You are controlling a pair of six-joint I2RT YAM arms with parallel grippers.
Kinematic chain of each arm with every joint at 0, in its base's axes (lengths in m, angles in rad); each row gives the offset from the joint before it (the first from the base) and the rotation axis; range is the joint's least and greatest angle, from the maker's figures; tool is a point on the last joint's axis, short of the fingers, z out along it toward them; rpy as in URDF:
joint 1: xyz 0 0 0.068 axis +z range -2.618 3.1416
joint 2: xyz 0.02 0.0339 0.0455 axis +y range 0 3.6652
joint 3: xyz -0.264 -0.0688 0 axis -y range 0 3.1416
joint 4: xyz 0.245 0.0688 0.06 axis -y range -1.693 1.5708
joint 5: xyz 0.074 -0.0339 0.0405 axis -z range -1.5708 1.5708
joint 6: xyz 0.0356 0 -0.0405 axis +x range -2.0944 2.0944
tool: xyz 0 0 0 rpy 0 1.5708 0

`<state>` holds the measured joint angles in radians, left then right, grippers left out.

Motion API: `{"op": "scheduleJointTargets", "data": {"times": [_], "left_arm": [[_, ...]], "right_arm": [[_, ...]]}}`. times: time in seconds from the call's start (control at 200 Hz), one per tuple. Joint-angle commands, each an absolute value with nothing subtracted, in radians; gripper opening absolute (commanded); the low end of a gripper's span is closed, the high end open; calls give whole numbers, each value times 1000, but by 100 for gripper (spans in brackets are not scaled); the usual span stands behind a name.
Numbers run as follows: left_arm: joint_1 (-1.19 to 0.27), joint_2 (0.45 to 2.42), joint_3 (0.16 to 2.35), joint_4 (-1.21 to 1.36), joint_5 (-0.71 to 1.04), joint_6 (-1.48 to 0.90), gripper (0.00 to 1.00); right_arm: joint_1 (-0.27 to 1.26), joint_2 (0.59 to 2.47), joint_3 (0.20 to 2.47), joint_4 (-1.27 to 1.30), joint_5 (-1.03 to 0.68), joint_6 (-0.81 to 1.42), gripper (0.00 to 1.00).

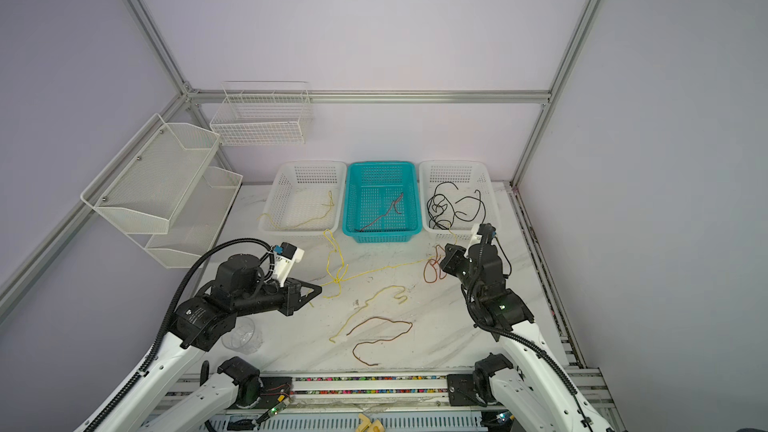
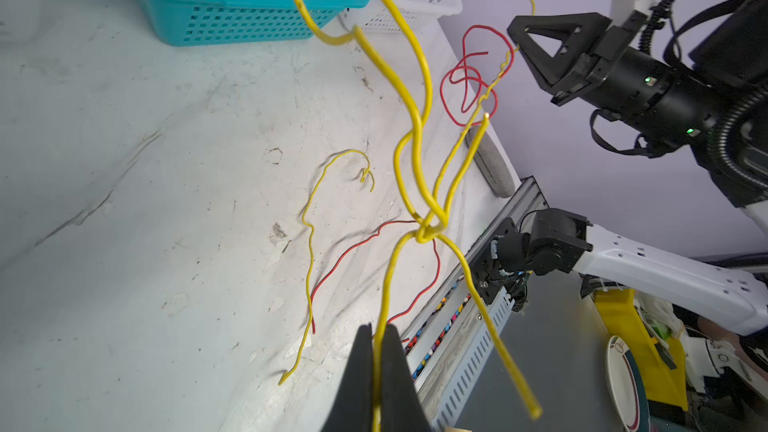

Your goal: Untangle the cables

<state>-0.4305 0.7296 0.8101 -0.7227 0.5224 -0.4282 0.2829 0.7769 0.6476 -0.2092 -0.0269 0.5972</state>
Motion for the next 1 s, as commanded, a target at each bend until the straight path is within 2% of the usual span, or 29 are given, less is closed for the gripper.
{"op": "scheduleJointTargets", "data": {"times": [0.0,0.07,0.3,0.365,0.435,0.56,0.655,0.86,0.995], "left_arm": [[-364,675,855,-844,522,-398,0],[-362,672,852,-835,573,-394,0],[-364,685,815,-738,697,-430,0],[-363,694,806,-705,733,-437,0],[-363,703,786,-643,781,-461,0],[-362,723,757,-533,855,-524,0],[-364,739,744,-484,872,-557,0],[-366,755,707,-375,899,-634,0],[-370,768,679,-316,903,-678,0]], "right_arm": [[168,800,646,-259,133,586,0],[168,835,639,-211,17,553,0],[168,877,635,-192,-27,475,0],[168,895,620,-139,-157,448,0],[171,934,632,-139,-218,422,0],[191,939,626,-97,-278,402,25],[236,937,637,-75,-303,392,35],[466,963,681,-49,-196,355,44],[566,959,671,45,-251,337,46]]}}
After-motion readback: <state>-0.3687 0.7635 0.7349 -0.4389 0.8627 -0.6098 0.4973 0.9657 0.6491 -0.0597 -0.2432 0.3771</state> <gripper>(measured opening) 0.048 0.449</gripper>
